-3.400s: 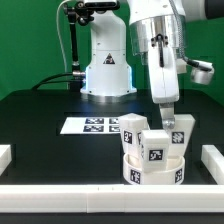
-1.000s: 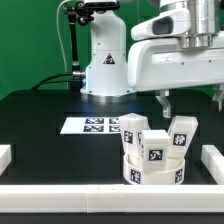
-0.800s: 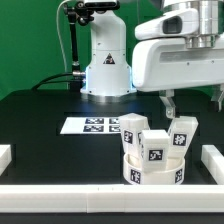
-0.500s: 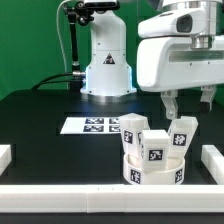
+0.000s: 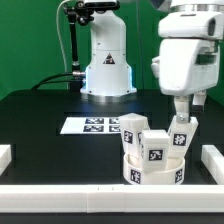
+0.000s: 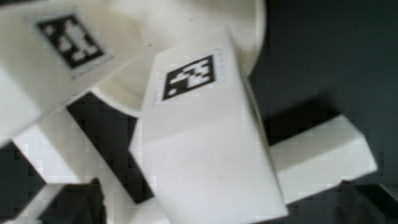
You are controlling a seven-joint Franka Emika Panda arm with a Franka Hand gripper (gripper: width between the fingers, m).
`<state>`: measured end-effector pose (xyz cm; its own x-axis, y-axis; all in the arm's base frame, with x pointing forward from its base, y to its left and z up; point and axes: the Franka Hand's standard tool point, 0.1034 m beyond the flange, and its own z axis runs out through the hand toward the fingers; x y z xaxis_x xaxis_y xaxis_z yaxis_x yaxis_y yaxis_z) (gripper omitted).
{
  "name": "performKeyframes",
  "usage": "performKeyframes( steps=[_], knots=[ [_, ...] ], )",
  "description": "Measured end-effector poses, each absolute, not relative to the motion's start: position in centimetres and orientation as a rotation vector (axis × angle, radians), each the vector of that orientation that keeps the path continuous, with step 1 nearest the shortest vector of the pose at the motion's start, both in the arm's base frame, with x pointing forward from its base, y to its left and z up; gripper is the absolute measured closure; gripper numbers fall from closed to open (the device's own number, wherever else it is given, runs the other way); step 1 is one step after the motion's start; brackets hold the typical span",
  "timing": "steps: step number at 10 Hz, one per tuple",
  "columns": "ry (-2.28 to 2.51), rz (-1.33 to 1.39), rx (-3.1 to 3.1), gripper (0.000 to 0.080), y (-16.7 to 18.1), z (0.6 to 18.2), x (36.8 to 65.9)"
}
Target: Assemble stool
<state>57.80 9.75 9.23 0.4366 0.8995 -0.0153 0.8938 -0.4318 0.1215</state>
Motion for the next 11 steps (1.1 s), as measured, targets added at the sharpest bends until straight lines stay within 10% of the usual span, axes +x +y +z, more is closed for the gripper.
performKeyframes(
  steps=[8,11],
  knots=[
    [1.938,-0.026,2.295,0.0151,7.6,8.5,58.0],
    [1.924,-0.030,2.307,0.0417,7.3,8.4,58.0]
  ],
)
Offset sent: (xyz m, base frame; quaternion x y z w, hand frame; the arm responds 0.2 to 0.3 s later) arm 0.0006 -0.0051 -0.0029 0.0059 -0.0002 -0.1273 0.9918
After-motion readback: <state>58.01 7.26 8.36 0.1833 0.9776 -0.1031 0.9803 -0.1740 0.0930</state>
